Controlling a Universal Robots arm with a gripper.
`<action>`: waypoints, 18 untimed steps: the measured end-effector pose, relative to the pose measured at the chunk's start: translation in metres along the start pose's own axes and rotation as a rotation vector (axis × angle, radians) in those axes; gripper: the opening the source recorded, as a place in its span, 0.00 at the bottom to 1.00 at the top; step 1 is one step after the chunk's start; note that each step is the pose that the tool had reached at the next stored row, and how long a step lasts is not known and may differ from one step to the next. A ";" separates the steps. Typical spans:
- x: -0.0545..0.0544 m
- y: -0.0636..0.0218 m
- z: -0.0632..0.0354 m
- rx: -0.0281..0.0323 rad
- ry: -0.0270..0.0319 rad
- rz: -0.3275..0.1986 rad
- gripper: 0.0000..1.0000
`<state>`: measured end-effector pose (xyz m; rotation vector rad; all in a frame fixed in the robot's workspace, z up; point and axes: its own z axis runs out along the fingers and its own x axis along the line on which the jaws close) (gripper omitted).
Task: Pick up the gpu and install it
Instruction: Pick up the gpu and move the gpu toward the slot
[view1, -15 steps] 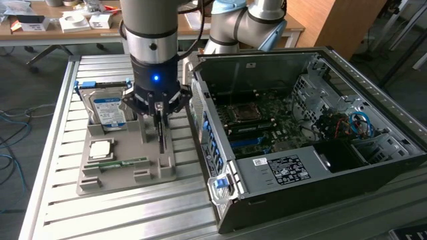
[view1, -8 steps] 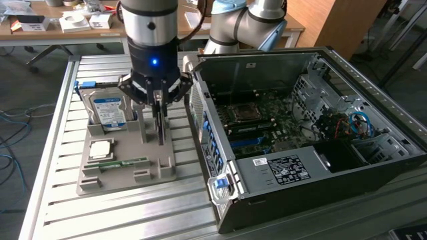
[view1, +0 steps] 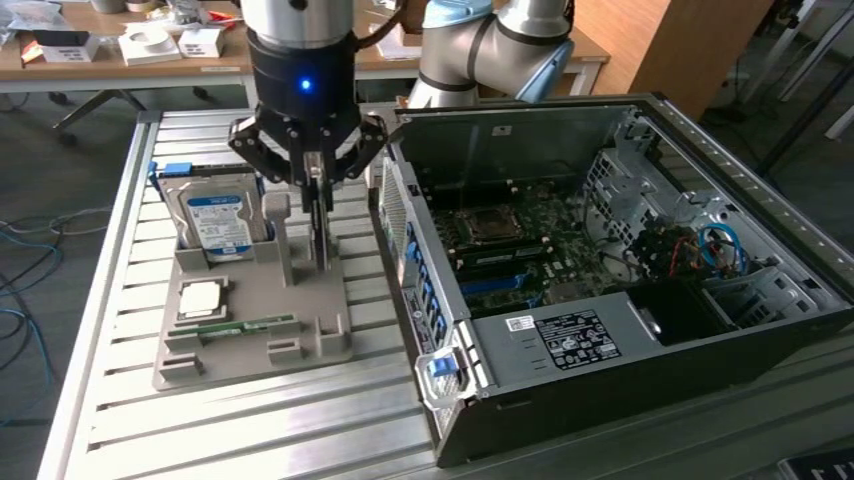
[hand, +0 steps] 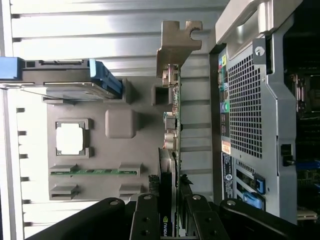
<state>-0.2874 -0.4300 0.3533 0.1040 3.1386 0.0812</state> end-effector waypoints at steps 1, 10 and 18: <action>0.000 0.0002 -0.0031 -0.0007 -0.0001 0.000 0.26; 0.000 0.0018 -0.0344 -0.0038 -0.0015 0.000 0.26; 0.000 0.0030 -0.0576 -0.0058 -0.0019 0.000 0.26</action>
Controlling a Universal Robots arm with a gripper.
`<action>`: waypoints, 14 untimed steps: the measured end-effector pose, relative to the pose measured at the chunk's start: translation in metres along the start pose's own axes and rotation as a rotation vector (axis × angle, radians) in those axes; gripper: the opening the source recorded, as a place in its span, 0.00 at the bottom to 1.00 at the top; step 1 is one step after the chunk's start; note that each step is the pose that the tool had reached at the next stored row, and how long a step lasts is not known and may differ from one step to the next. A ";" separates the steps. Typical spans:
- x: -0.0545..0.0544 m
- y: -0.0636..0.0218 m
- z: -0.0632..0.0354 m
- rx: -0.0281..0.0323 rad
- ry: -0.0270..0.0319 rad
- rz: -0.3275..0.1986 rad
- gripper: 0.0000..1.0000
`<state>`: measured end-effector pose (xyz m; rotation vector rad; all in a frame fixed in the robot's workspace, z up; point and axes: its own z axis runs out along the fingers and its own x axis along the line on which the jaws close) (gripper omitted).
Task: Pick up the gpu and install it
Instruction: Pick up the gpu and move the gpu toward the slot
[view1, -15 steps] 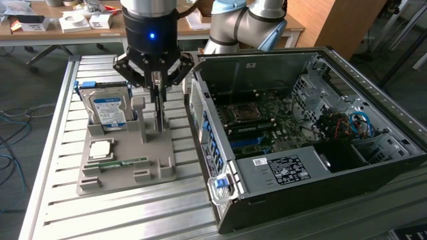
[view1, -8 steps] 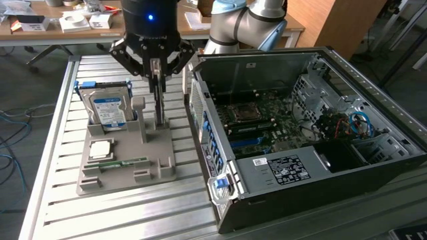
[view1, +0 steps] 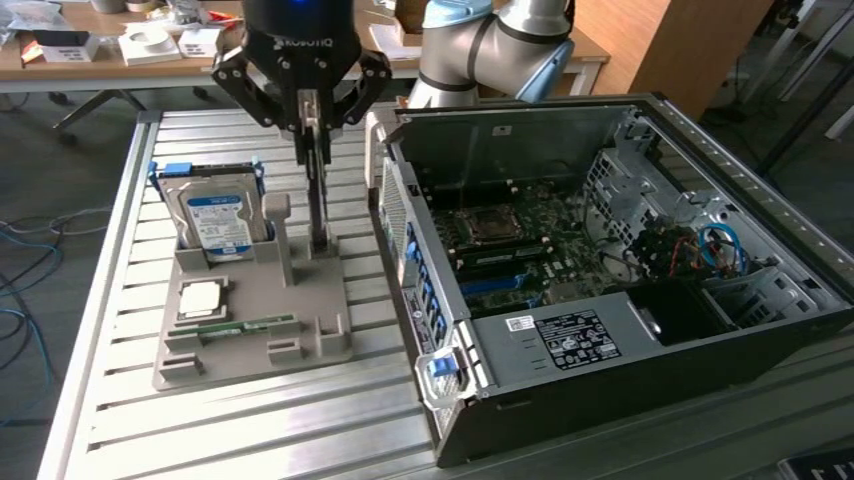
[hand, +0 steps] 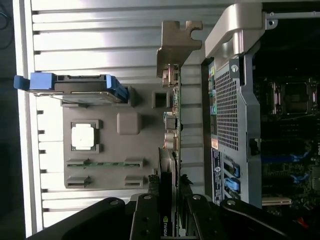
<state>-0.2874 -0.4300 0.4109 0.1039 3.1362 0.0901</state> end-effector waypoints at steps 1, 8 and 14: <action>0.000 0.0001 -0.0026 0.0000 0.0000 0.000 0.26; 0.000 0.0008 -0.0145 0.0000 0.0000 0.000 0.26; 0.000 0.0014 -0.0252 0.0000 0.0000 0.000 0.26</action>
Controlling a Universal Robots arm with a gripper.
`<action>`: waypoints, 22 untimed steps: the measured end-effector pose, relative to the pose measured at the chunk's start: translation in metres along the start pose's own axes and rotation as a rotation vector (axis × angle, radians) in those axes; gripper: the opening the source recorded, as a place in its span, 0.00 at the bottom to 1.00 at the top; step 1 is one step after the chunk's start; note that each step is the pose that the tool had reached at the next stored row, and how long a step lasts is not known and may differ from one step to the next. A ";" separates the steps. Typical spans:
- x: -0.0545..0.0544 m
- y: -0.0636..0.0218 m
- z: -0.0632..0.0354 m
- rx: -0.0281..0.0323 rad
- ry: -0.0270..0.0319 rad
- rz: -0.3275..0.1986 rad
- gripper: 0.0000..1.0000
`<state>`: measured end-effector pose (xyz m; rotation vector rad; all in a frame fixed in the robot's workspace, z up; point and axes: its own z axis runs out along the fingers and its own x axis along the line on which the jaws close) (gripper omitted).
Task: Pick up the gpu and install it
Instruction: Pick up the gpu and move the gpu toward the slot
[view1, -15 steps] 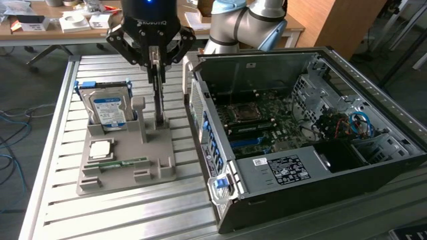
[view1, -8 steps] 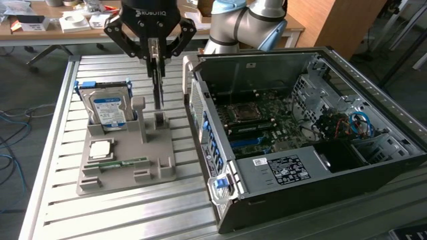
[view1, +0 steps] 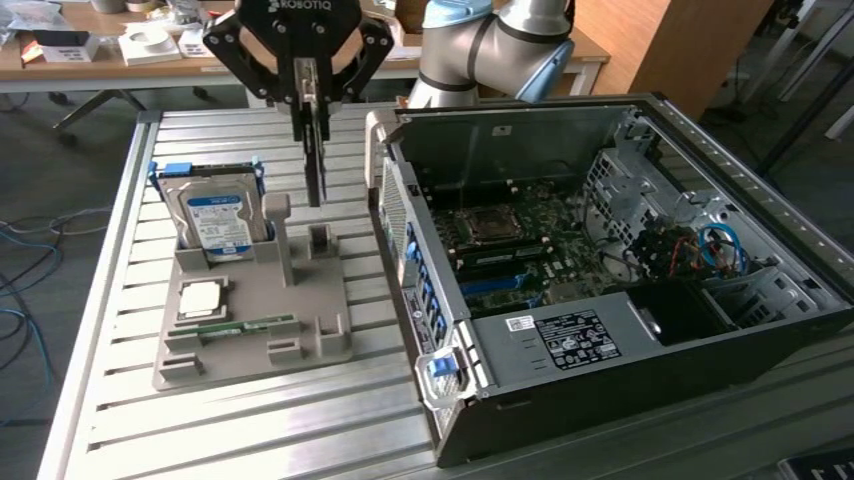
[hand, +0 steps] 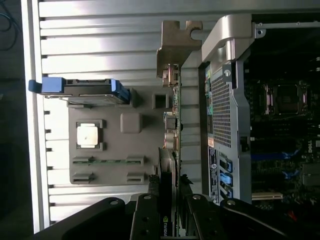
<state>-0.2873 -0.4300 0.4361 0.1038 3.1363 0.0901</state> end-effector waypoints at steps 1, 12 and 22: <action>0.000 0.0001 -0.0012 0.0000 0.0000 0.000 0.26; -0.016 0.0011 -0.0013 0.0000 0.0001 0.000 0.26; -0.065 0.0043 -0.0010 -0.0011 0.0001 0.000 0.26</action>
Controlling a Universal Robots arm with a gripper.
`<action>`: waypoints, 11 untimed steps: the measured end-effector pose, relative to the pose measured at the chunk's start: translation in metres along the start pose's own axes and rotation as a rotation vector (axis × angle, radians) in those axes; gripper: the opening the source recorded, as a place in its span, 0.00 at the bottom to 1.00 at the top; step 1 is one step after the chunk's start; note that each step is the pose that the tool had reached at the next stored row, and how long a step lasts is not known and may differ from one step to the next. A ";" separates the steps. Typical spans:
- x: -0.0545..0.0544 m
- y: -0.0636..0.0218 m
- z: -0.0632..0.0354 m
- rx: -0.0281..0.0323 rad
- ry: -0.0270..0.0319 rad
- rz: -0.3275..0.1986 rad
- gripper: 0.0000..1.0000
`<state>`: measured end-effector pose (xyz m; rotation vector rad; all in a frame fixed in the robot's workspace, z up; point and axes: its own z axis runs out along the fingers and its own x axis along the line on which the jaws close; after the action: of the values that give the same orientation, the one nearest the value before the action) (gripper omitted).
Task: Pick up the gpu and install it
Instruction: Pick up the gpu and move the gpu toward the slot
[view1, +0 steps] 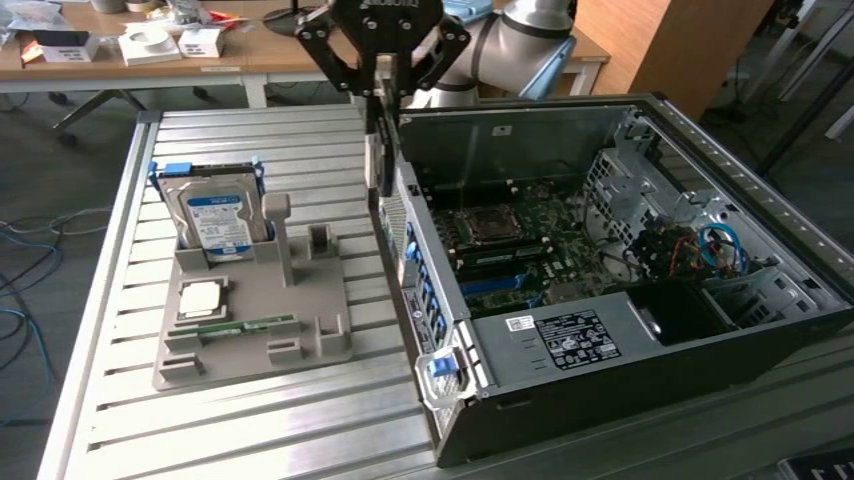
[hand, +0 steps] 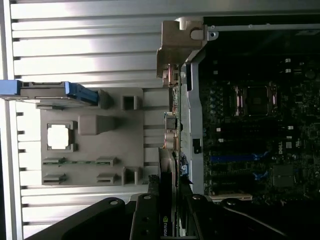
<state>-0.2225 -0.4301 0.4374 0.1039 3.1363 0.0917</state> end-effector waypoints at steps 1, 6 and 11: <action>-0.005 0.0003 0.0000 0.0000 0.0001 0.000 0.26; -0.026 0.0017 0.0002 -0.0001 -0.0001 0.000 0.26; -0.048 0.0031 0.0002 -0.0001 0.0000 0.000 0.26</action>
<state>-0.1742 -0.4301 0.4374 0.1037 3.1362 0.0919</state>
